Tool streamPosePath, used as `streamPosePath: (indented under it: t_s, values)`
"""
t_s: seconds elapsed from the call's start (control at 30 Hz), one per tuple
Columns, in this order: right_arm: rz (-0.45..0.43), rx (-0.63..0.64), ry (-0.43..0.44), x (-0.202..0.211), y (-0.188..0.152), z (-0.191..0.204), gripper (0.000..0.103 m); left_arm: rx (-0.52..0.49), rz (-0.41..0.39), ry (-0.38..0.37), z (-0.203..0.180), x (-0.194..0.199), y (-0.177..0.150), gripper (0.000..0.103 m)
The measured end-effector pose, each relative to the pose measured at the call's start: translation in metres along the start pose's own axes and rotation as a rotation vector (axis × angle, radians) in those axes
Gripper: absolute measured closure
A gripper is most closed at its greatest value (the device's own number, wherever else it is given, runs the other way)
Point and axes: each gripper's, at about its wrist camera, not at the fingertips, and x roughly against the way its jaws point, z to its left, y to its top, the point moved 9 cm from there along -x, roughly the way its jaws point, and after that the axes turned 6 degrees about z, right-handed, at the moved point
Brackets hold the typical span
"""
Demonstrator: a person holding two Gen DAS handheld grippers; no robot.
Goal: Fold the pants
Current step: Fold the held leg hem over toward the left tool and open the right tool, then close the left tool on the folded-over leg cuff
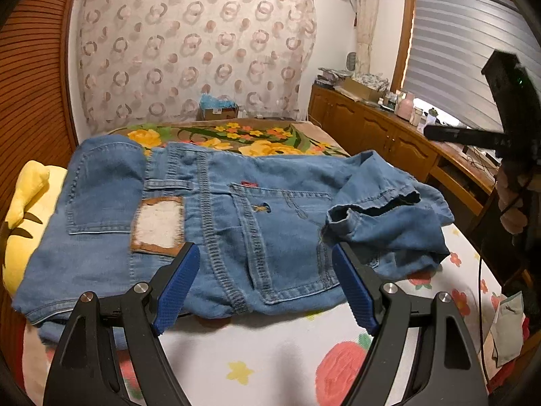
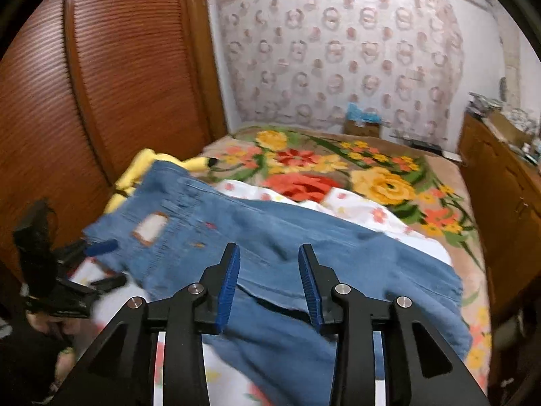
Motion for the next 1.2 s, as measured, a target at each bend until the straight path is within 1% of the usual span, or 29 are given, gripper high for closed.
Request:
streamPosePath:
  t_s: [0.2,0.3,0.43,0.5,0.6,0.67,0.73,0.87,1.07,1.17,1.2]
  values:
    - [0.073,-0.058,-0.079,-0.034,-0.029,-0.024,0.064,-0.031,0.050,-0.012,-0.021,-0.028,0.002,0.022]
    - [0.099,-0.084,-0.082,-0.050,-0.032,-0.028,0.064,-0.041,0.067,-0.016,-0.030,-0.037,0.002,0.022]
    - [0.119,-0.082,-0.081,-0.069,-0.035,-0.029,0.064,-0.050,0.085,-0.021,-0.039,-0.049,0.007,0.022]
    - [0.119,-0.087,-0.073,-0.071,-0.038,-0.028,0.064,-0.057,0.093,-0.021,-0.044,-0.053,0.010,0.022]
    - [0.116,-0.106,-0.050,-0.068,-0.040,-0.039,0.063,-0.074,0.103,-0.021,-0.051,-0.060,0.014,0.022]
    - [0.119,-0.124,-0.035,-0.070,-0.043,-0.046,0.063,-0.082,0.113,-0.021,-0.055,-0.065,0.015,0.022]
    - [0.124,-0.135,-0.029,-0.064,-0.046,-0.060,0.062,-0.089,0.124,-0.021,-0.058,-0.070,0.016,0.022]
    - [0.124,-0.141,-0.021,-0.058,-0.049,-0.064,0.061,-0.090,0.137,-0.023,-0.061,-0.077,0.019,0.022]
    - [0.111,-0.154,-0.009,-0.055,-0.044,-0.065,0.061,-0.085,0.150,-0.034,-0.063,-0.085,0.025,0.022]
    - [0.103,-0.163,0.020,-0.053,-0.048,-0.065,0.061,-0.081,0.160,-0.045,-0.065,-0.089,0.025,0.022]
    - [0.101,-0.166,0.032,-0.053,-0.048,-0.064,0.061,-0.083,0.162,-0.047,-0.066,-0.091,0.025,0.024]
